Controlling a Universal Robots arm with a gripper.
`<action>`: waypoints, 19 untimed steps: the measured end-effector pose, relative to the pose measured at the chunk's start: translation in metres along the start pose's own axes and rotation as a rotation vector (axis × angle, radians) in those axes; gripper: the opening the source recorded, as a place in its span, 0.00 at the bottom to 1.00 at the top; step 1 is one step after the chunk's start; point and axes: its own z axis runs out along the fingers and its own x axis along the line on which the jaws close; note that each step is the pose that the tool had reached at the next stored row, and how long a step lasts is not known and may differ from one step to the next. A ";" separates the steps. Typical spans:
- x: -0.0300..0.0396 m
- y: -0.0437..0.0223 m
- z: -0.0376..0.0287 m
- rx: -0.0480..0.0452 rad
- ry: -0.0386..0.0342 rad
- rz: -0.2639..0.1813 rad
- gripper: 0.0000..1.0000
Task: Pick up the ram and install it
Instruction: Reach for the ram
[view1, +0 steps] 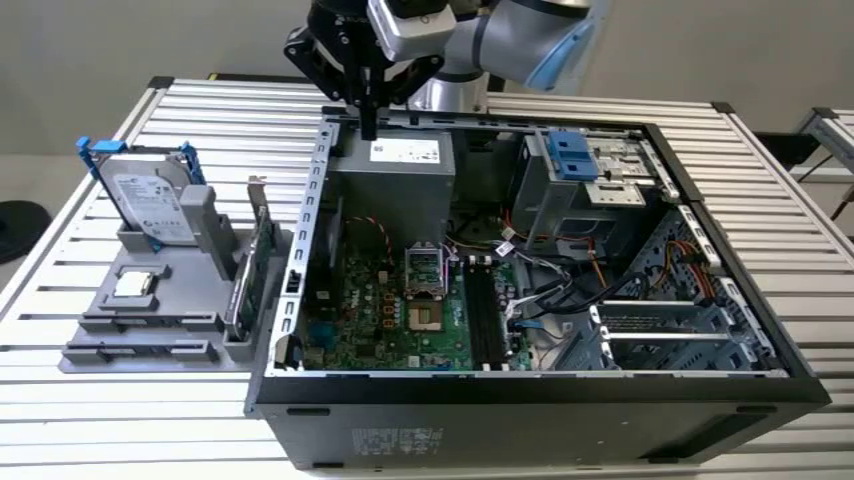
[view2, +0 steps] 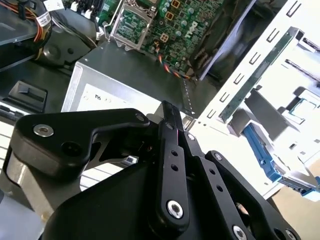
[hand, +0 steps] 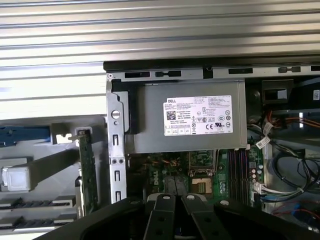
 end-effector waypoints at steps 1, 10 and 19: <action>0.0012 -0.0001 0.0000 0.0000 0.0000 0.000 0.00; 0.0106 -0.0008 -0.0002 0.0000 0.0000 0.000 0.00; 0.0183 -0.0013 -0.0004 0.0000 0.0000 0.000 0.00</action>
